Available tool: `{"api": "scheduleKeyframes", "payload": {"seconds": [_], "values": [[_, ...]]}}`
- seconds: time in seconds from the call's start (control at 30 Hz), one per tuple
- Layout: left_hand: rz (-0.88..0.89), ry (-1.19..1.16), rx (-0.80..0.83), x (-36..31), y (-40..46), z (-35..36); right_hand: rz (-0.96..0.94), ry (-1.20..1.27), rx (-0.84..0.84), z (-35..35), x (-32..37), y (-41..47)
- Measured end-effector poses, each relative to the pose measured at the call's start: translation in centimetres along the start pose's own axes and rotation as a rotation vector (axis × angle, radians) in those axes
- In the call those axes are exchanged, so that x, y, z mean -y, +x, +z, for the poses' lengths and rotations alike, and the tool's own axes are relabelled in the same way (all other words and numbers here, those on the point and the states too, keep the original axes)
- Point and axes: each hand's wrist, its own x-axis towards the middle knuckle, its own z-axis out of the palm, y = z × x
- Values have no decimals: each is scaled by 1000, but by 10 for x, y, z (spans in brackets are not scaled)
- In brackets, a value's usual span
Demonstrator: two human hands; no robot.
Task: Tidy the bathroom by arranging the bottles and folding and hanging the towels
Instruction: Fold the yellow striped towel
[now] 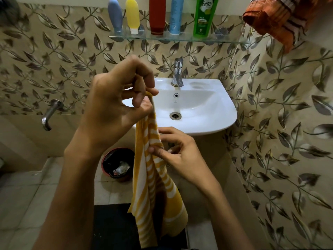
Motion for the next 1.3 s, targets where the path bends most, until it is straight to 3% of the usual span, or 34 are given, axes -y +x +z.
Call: {"api": "scheduleKeyframes", "payload": {"seconds": [0.17, 0.37, 0.47, 0.57, 0.63, 0.77, 0.87, 0.93, 1.03, 1.3], "values": [[-8, -40, 0, 1, -4, -1, 157, 47, 85, 0, -11, 0], [-88, -16, 1, 3, -10, -9, 150, 39, -40, -20, -6, -3], [-132, 118, 102, 6, -13, -17, 103, -93, -102, -30, 2, -4], [-199, 368, 341, 7, -17, -18, 51, -198, -173, -36, 11, -6], [-299, 473, 600, 6, -23, -11, 16, -255, -172, -37, 15, -7], [-400, 426, 1166, -2, -34, -5, 1, -313, -80, -32, 18, -7], [-535, 412, 1357, 11, -39, 2, 41, -353, 1, -23, 16, -7], [-674, 371, 1361, 16, -38, 9, 66, -383, 37, -21, 14, -7], [-661, 497, 1386, 12, -32, 10, 97, -422, 123, -22, 7, -6], [-465, 621, 1025, -8, -25, 2, 286, -330, 332, -25, -27, -8]]}}
